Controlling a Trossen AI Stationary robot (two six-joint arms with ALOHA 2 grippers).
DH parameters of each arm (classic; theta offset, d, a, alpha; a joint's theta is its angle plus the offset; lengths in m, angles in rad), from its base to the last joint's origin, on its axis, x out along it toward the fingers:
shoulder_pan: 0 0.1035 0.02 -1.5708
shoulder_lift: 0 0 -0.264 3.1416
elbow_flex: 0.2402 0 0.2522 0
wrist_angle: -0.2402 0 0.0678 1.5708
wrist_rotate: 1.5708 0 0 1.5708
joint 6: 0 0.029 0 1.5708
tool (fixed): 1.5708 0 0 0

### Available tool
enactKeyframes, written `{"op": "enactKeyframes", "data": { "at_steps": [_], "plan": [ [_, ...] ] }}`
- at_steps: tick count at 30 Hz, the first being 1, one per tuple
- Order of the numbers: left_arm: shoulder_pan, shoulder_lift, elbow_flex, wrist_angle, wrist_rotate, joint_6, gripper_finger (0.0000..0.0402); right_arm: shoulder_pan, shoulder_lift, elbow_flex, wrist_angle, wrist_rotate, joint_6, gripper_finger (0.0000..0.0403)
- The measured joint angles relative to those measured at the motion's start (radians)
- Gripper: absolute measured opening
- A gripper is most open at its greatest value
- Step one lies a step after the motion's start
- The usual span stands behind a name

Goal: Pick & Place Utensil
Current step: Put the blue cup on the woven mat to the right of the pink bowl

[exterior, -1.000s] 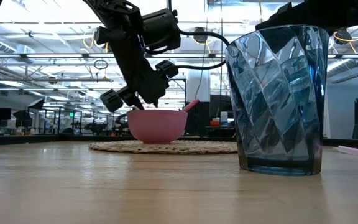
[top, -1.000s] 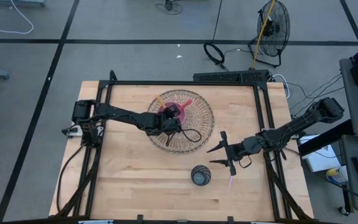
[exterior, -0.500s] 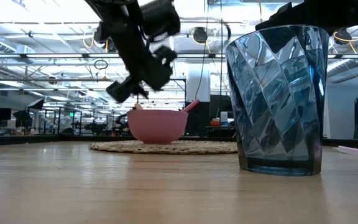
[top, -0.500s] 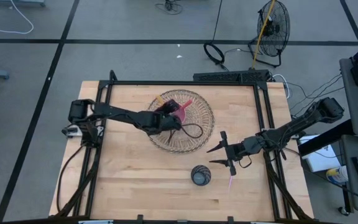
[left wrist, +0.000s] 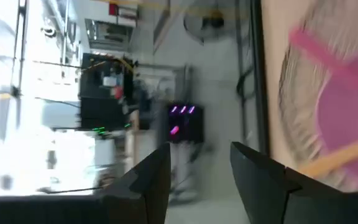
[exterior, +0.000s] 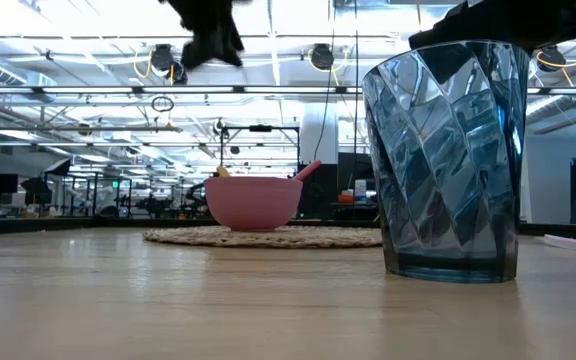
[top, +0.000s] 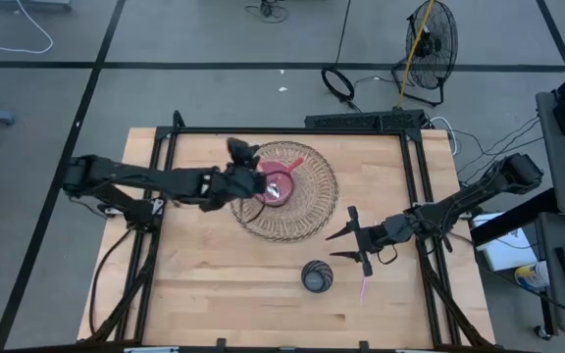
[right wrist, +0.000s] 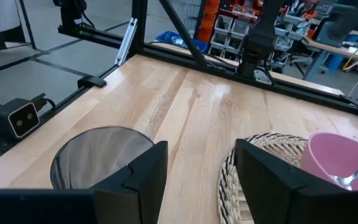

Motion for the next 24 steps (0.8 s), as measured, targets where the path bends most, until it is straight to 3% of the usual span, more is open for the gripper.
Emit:
{"op": "enactKeyframes", "data": {
  "at_steps": [7, 15, 24],
  "plan": [
    [-0.114, -0.135, 0.0, -0.002, 0.147, -0.302, 0.017, 0.0, 0.0, 0.0, 0.019, 0.0, -0.002, 0.0176],
    [-0.248, -0.192, 0.0, -0.017, 0.338, -0.515, 0.017, 0.0, 0.0, 0.0, 0.054, -0.002, -0.001, 0.0176],
    [-0.379, -0.191, 0.0, -0.028, 0.348, -0.614, 0.017, 0.001, 0.0, 0.0, 0.063, -0.003, -0.001, 0.0176]
  ]
}}
